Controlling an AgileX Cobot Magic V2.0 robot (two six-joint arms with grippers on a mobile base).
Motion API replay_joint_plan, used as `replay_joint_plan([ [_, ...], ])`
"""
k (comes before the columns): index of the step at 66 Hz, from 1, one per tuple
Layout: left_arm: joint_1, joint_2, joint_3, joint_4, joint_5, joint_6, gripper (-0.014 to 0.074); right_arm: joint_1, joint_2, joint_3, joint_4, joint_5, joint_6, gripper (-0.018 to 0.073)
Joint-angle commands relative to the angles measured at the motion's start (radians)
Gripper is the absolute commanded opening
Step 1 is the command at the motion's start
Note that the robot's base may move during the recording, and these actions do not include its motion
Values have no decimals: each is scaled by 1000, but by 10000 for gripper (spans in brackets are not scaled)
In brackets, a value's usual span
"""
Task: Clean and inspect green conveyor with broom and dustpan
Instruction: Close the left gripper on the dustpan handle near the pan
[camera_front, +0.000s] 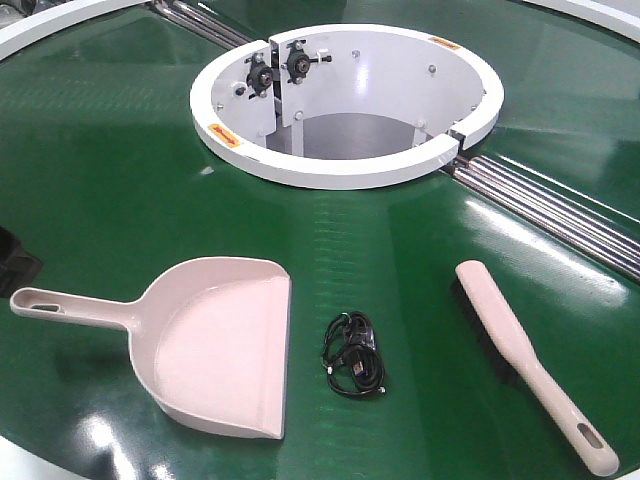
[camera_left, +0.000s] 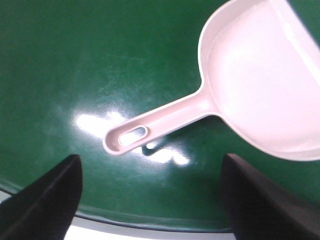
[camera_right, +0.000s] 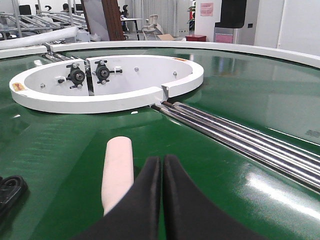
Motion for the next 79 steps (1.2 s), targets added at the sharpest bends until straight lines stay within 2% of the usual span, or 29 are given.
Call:
replay_joint_plan([
  [1,-1,37,-84,-8,-7,110,542,-6,-11,20,-3,-74,-5,-10],
  [10,-1,103,-120,-29,-29,207,542,-6,-11,20,-3,-74,-5,-10],
  [21,-1,166,-120,-21,-18,177,542,-3,-11,20,-3,-74,-5,-10],
  [29,-1,200,-120,4,-16,187,531,-3,-11,20,-3,-74,-5,-10],
  [35,-1,209,-120,12,-28,294,516,-3,-11,20,-3,-74,-5,-10],
  [42,-7,209,-120,8,-25,517,504,-3,-11,20,-3,-74,-5,-10],
  [49,-26,209,-120,-15,-27,676,504,-3,-11,20,-3,-74,-5,-10],
  [56,-45,218,-120,-60,-67,765,512,-3,-11,20,-3,-74,-5,-10],
  [65,-65,244,-119,-49,-96,821,551,-3,-11,20,-3,-74,-5,-10],
  [73,-71,279,-119,-45,-84,877,570,-3,-11,20,-3,-74,-5,-10],
  [79,-71,308,-119,-66,-49,969,569,-3,-11,20,-3,-74,-5,-10],
])
